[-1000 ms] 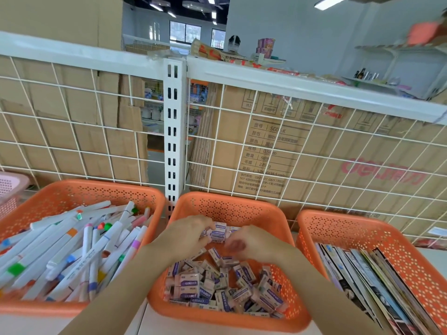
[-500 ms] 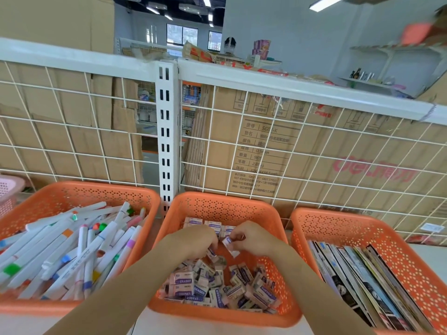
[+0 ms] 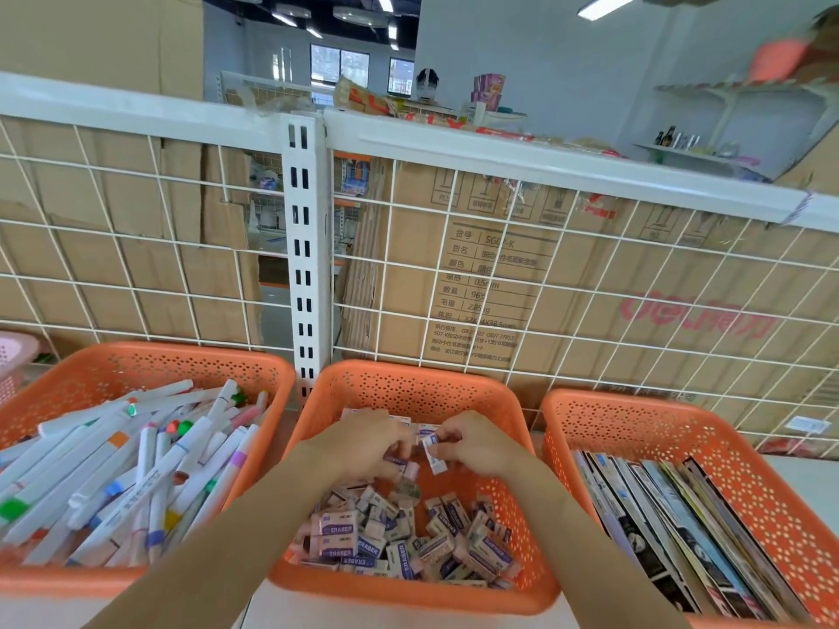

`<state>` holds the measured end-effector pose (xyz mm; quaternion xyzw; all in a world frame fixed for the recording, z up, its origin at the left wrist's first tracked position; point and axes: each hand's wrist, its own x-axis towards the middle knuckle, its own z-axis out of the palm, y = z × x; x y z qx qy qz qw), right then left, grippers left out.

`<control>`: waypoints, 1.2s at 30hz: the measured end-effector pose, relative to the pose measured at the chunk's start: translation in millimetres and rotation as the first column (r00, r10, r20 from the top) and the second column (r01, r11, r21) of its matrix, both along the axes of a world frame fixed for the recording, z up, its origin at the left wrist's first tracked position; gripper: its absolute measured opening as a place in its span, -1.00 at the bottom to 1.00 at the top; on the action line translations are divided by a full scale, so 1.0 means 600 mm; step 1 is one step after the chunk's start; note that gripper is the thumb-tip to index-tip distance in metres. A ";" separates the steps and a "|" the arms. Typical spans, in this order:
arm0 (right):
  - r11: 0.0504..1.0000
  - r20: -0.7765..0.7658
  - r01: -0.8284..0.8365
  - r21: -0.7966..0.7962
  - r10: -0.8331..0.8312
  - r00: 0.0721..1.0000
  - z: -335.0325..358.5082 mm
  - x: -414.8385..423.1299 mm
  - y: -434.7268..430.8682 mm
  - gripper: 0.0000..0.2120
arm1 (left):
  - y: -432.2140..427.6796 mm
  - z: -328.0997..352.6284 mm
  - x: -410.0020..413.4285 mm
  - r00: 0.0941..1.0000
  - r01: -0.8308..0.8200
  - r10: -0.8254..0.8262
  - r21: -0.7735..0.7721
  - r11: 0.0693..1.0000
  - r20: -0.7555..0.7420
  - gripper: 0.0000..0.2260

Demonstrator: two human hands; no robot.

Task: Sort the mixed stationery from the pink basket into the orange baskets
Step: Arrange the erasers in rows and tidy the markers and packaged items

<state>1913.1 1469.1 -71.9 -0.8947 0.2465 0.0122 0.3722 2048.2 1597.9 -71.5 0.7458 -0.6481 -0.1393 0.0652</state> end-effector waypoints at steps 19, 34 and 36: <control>0.946 0.142 -0.067 0.316 0.023 0.990 0.017 -0.002 0.016 -0.81 | 0.005 0.011 0.007 0.618 -0.385 0.169 -0.108 0.917 -0.768 -0.78; 0.788 0.235 0.144 0.599 -0.345 0.909 0.040 -0.005 0.021 -0.76 | -0.009 0.012 -0.009 0.818 -0.309 0.007 -0.429 0.849 -0.576 -0.76; 0.767 0.223 0.182 0.615 -0.390 0.893 0.042 -0.005 0.020 -0.75 | -0.016 0.014 -0.015 0.910 -0.235 0.018 -0.479 0.846 -0.414 -0.70</control>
